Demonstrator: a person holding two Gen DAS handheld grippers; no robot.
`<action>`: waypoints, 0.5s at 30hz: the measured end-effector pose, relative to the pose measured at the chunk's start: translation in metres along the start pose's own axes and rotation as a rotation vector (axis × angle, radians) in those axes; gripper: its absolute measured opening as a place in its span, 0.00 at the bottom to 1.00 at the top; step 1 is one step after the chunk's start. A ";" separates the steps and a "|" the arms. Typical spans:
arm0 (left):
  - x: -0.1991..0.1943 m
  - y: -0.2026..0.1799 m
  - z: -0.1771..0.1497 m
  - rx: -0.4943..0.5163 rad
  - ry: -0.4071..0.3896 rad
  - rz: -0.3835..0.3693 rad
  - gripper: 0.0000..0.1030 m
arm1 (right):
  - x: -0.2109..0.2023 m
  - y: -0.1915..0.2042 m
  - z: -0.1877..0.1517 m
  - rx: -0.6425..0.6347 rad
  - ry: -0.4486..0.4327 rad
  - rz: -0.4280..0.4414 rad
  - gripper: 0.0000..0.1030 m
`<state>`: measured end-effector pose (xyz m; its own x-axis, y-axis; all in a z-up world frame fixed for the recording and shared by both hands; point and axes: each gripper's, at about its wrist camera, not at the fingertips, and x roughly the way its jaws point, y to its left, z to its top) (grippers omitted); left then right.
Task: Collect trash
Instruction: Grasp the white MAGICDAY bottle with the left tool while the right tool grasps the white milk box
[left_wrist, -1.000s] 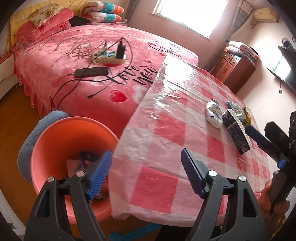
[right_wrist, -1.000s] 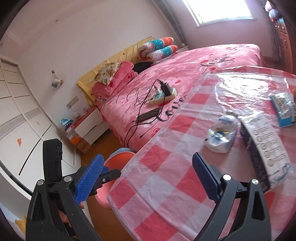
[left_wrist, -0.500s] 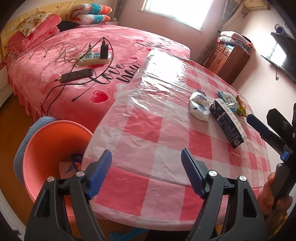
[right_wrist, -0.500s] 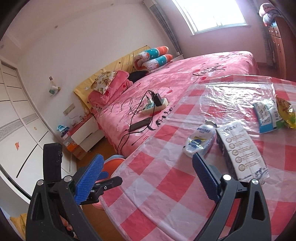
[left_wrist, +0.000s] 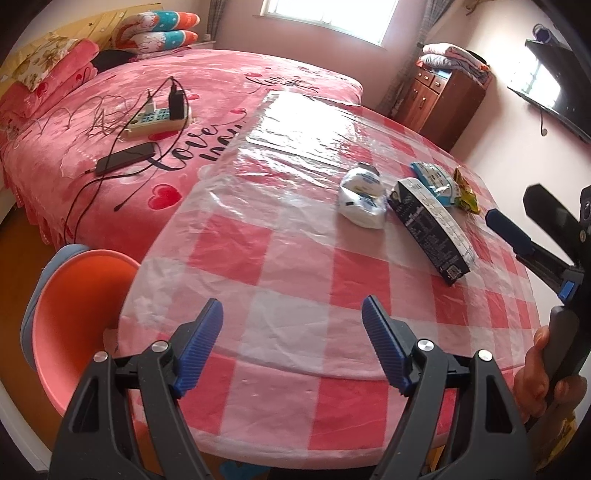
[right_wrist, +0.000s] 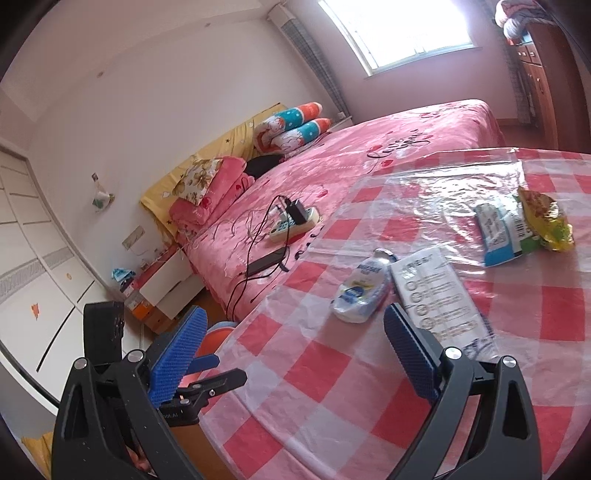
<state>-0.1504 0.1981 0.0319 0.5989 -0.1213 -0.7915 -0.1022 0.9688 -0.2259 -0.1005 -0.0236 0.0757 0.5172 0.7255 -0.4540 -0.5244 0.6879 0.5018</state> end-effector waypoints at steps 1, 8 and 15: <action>0.001 -0.003 0.000 0.003 0.002 -0.001 0.76 | -0.002 -0.003 0.002 0.005 -0.005 -0.005 0.93; 0.010 -0.030 0.005 0.037 0.021 -0.019 0.76 | -0.022 -0.037 0.011 0.056 -0.055 -0.053 0.92; 0.024 -0.061 0.009 0.046 0.068 -0.095 0.76 | -0.040 -0.085 0.022 0.157 -0.097 -0.126 0.92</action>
<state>-0.1229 0.1381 0.0314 0.5489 -0.2260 -0.8047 -0.0102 0.9609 -0.2768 -0.0620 -0.1118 0.0672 0.6386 0.6235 -0.4510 -0.3440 0.7556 0.5574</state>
